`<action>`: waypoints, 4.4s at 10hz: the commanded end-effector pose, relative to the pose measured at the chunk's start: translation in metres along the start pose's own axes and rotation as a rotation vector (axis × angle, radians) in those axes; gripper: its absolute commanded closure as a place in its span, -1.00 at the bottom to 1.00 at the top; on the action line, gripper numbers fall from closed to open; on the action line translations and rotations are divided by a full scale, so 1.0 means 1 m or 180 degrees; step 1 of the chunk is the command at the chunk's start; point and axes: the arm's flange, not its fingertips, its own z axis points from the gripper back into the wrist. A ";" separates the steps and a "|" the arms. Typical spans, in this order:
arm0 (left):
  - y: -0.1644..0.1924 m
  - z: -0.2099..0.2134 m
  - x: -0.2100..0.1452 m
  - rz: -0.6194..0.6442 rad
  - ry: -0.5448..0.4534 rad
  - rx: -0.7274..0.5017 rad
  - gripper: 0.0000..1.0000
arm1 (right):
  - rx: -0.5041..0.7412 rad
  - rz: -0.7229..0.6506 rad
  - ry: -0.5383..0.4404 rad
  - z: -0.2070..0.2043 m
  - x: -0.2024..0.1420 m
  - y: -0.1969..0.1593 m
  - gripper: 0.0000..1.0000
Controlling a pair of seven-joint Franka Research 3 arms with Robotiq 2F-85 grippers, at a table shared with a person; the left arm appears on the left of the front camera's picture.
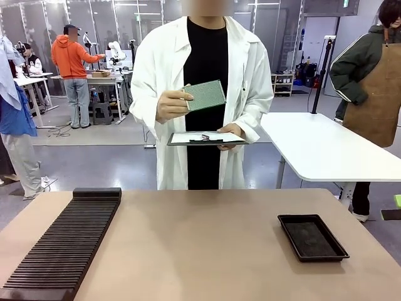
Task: Inspect the PCB.
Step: Pick up the Blank PCB that the human is holding.
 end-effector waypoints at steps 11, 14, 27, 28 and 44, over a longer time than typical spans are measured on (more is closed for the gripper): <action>0.048 0.030 -0.045 -0.0211 -0.0192 -0.0202 -1.00 | 0.0016 0.0062 -0.0030 0.002 0.002 0.000 -1.00; 0.048 0.030 -0.045 -0.0211 -0.0192 -0.0202 -1.00 | 0.0016 0.0062 -0.0030 0.002 0.002 0.000 -1.00; 0.048 0.030 -0.045 -0.0211 -0.0192 -0.0202 -1.00 | 0.0104 -0.0065 0.0144 -0.002 0.006 0.003 -1.00; 0.048 0.030 -0.045 -0.0211 -0.0192 -0.0202 -1.00 | 0.0142 -0.0108 0.0204 -0.002 0.010 0.004 -1.00; 0.048 0.030 -0.045 -0.0211 -0.0192 -0.0202 -1.00 | 0.0632 -0.1943 0.0435 -0.214 0.113 0.059 -1.00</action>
